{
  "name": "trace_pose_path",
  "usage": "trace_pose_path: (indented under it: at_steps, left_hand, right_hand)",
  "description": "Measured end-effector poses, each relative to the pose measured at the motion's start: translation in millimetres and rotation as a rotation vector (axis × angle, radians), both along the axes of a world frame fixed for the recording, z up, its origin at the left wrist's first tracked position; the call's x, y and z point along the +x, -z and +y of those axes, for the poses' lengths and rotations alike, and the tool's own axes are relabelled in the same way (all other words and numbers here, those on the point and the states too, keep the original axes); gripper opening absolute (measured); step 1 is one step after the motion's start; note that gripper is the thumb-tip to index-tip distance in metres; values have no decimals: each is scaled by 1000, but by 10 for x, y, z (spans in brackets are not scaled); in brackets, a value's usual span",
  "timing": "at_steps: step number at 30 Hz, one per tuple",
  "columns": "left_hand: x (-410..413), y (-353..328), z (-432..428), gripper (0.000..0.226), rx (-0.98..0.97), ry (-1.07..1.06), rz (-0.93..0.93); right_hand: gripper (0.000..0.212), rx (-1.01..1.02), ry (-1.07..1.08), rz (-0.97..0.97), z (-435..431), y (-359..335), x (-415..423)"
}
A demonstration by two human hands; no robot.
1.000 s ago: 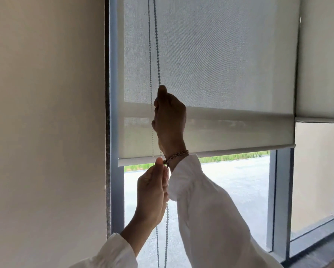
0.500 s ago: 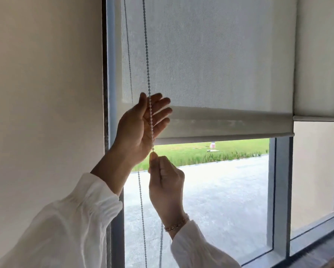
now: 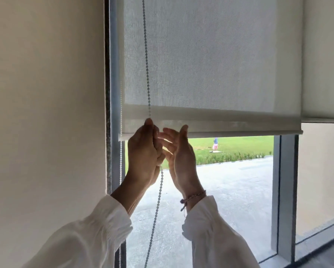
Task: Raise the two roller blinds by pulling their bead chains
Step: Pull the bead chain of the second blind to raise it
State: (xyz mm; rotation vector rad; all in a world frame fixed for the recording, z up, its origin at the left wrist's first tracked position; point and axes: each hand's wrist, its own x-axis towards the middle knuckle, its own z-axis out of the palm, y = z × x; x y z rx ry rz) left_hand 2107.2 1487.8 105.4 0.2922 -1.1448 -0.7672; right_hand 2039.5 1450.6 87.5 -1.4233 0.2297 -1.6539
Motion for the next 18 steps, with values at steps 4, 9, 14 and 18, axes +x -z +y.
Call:
trace_pose_path:
  at_steps: [4,9,14,18]
  left_hand:
    - [9,443,-70,40,103,-26,-13]
    - [56,579,-105,36,127,-27,-29]
    - [41,557,-82,36,126,-14,-51]
    - [-76,552,-52,38,130,-40,-38]
  right_hand:
    - [29,-89,1,-17,102,-360,-22]
    - [13,-132,13,33,247,-726,50]
    - [18,-63,37,72,221,-881,151]
    - [33,-67,111,27,232,-897,203]
